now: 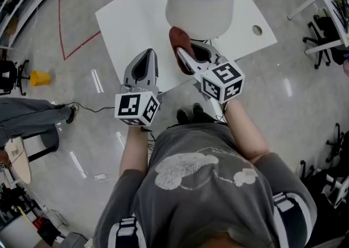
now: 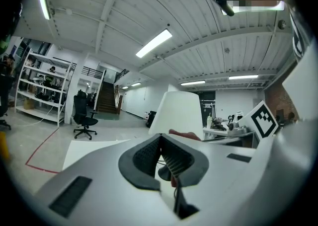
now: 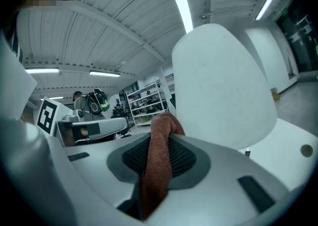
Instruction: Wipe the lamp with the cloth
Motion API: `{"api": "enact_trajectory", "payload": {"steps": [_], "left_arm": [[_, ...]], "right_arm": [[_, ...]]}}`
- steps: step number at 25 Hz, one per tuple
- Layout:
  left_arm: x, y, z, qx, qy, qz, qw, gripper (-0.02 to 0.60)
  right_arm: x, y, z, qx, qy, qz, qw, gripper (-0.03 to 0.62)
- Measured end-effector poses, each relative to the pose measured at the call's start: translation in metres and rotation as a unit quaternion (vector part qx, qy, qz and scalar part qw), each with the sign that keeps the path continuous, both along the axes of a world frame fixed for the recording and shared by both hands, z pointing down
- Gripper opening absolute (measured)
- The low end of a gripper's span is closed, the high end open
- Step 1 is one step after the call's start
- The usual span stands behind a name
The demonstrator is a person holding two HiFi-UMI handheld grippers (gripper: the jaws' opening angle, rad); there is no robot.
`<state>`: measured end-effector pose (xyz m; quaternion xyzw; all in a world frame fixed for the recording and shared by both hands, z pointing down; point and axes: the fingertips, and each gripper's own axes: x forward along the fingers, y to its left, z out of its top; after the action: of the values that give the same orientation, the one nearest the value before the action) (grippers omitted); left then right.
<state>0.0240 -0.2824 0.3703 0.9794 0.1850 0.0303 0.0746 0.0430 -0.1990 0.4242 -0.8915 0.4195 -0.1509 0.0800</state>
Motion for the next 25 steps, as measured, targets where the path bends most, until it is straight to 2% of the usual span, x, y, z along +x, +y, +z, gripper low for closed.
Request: {"api": "enact_trajectory", "payload": {"steps": [3, 6, 9, 13, 17, 20, 25], "left_arm": [[-0.007, 0.017, -0.01, 0.004, 0.008, 0.004, 1.0, 0.008], [-0.005, 0.024, -0.025, 0.018, 0.018, -0.017, 0.9995, 0.008], [-0.003, 0.021, -0.041, 0.021, 0.031, -0.036, 0.9986, 0.008], [-0.001, 0.007, -0.048, 0.028, 0.038, -0.034, 0.9983, 0.008], [0.019, -0.01, -0.063, 0.026, 0.055, -0.015, 0.998, 0.008], [0.037, -0.023, -0.071, 0.024, 0.071, 0.017, 0.997, 0.008], [0.065, -0.042, -0.074, 0.021, 0.084, 0.077, 0.9933, 0.008]], "right_arm": [[-0.005, 0.0, -0.016, 0.012, 0.013, -0.026, 1.0, 0.086], [-0.005, 0.003, -0.042, 0.038, 0.031, -0.043, 0.998, 0.086], [-0.001, -0.001, -0.069, 0.061, 0.054, -0.055, 0.995, 0.086], [0.002, -0.017, -0.094, 0.07, 0.079, -0.053, 0.993, 0.086], [0.019, -0.029, -0.116, 0.077, 0.097, -0.014, 0.992, 0.086], [0.033, -0.038, -0.121, 0.102, 0.105, 0.03, 0.989, 0.086], [0.049, -0.049, -0.132, 0.098, 0.115, 0.103, 0.983, 0.086]]}}
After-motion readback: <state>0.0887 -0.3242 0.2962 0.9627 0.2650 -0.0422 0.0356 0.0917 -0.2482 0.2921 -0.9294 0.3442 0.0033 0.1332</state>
